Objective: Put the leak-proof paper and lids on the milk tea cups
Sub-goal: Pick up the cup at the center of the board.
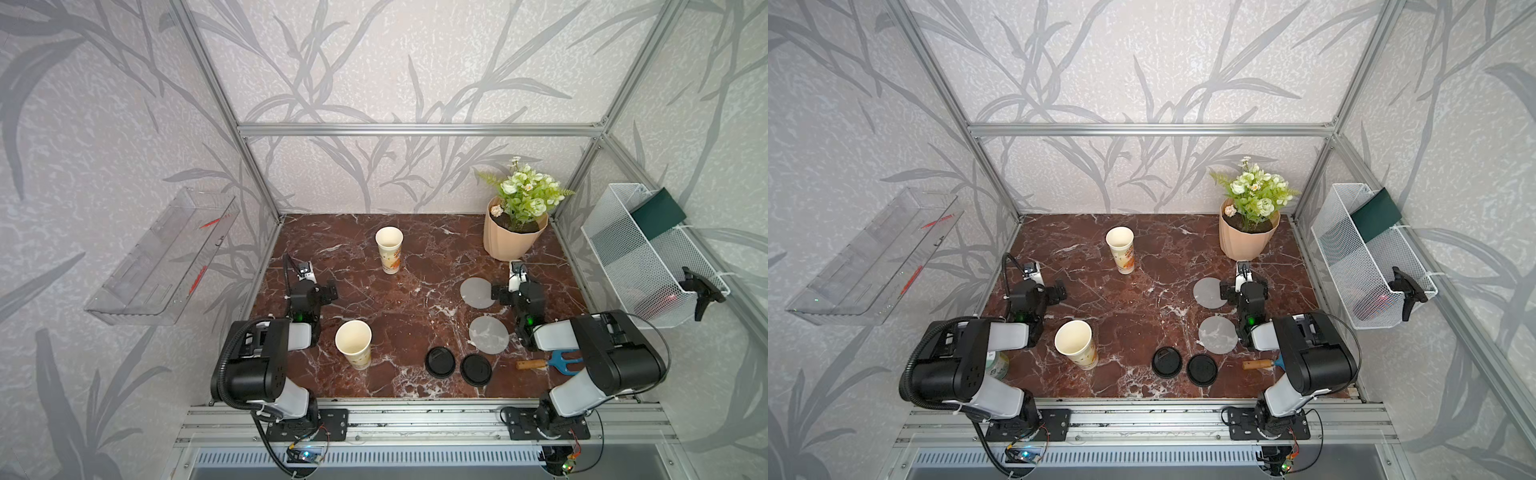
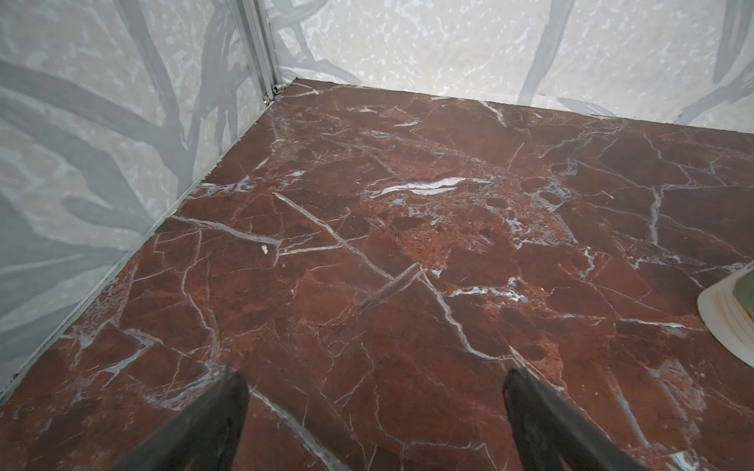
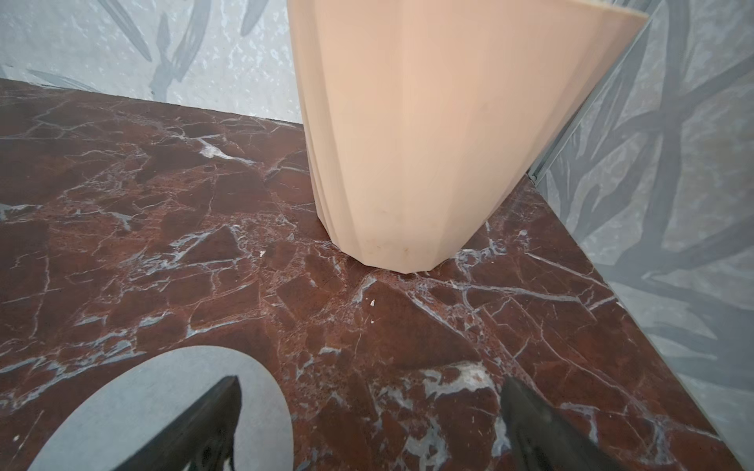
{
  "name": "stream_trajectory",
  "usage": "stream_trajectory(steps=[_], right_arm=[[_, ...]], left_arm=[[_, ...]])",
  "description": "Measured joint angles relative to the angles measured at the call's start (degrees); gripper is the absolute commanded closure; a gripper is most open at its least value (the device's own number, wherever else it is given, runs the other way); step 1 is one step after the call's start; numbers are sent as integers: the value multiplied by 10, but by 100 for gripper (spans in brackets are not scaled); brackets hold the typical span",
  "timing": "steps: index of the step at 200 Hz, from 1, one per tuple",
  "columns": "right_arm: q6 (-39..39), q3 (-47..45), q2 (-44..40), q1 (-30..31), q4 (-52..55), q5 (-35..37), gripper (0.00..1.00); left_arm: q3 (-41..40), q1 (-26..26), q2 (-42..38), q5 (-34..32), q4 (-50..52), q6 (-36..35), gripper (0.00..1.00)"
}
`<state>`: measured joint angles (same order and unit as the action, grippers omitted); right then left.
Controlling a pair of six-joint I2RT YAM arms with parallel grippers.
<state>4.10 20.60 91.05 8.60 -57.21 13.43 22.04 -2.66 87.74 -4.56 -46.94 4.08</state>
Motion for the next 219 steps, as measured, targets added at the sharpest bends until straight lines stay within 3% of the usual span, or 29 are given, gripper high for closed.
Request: stream_trajectory(steps=[116, 136, 177, 203, 219], right_arm=[[0, 0, 0, 0, 0, 0, 1], [0, -4, -1, 5, -5, 8, 1], [12, 3, -116, 39, 89, 38, 1], [-126, 12, -256, 44, 181, 44, 1], [-182, 3, -318, 28, 195, -26, 1]], left_arm=[[3, 1, 0, 6, 5, -6, 1], [4, 1, -9, -17, 16, 0, 1], [85, 1, -176, -106, 254, 71, 1], [147, 0, -289, -182, 417, 203, 1], [138, -3, -347, -189, 479, 245, 1]])
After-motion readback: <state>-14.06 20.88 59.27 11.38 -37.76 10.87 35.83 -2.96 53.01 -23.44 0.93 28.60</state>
